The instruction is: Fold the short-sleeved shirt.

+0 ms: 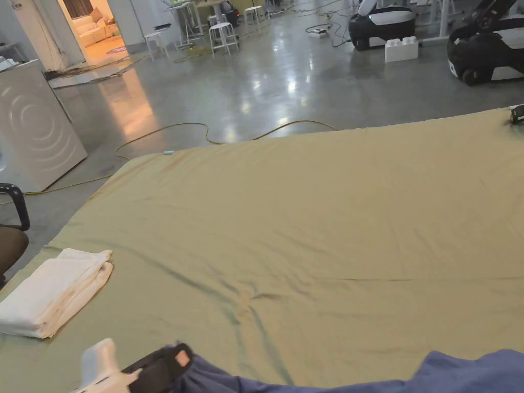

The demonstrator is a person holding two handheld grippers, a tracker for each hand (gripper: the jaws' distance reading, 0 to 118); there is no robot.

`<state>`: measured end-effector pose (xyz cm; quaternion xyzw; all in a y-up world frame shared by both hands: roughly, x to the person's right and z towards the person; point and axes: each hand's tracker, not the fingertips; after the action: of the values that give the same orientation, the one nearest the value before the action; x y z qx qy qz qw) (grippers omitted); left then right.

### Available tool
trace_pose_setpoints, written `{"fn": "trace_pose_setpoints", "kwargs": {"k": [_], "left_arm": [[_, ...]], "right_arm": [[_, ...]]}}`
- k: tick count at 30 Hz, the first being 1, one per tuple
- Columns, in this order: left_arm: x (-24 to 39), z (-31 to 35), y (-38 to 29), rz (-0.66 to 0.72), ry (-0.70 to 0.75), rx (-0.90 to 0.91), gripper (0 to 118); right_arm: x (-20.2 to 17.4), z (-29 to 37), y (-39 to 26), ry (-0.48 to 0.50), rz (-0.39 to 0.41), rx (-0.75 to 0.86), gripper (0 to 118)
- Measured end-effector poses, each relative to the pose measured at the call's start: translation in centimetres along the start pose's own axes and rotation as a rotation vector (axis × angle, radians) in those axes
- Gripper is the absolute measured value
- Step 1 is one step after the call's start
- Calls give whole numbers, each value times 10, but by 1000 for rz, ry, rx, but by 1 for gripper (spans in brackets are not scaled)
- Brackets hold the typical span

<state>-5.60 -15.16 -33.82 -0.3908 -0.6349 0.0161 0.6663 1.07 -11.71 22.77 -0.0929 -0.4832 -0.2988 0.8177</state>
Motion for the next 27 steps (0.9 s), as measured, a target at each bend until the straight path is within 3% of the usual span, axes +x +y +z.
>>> {"fn": "trace_pose_setpoints", "kwargs": {"k": [4, 7, 9, 14, 15, 16, 18, 19, 23, 27], "left_arm": [[72, -70, -40, -67, -159, -136, 8], [123, -127, -80, -185, -158, -274, 8], [146, -156, -104, -240, -160, -347, 8], [178, -196, -139, -320, -155, -448, 8], [180, -201, -140, -336, -144, -484, 12], [182, -201, -141, -342, -158, -496, 24], [180, -187, -134, -317, -237, -463, 72], [179, -174, -124, -314, -242, -421, 82], [153, -111, -76, -259, -214, -209, 84], [98, -71, -45, -53, -105, -112, 81]], "right_arm": [[-2, 3, -4, 19, 28, 11, 0], [2, 13, -8, -12, 45, 19, 0], [-5, 20, -6, -30, 31, 20, 0], [18, 36, -15, -99, -38, 12, 0], [22, 37, -17, -110, -52, 8, 0], [25, 38, -17, -117, -66, 3, 0], [31, 39, -19, -124, -86, 2, 0], [33, 40, -19, -123, -90, 4, 0], [46, 41, -21, -113, -88, 9, 0], [54, 35, -24, -100, -84, -8, 0]]}}
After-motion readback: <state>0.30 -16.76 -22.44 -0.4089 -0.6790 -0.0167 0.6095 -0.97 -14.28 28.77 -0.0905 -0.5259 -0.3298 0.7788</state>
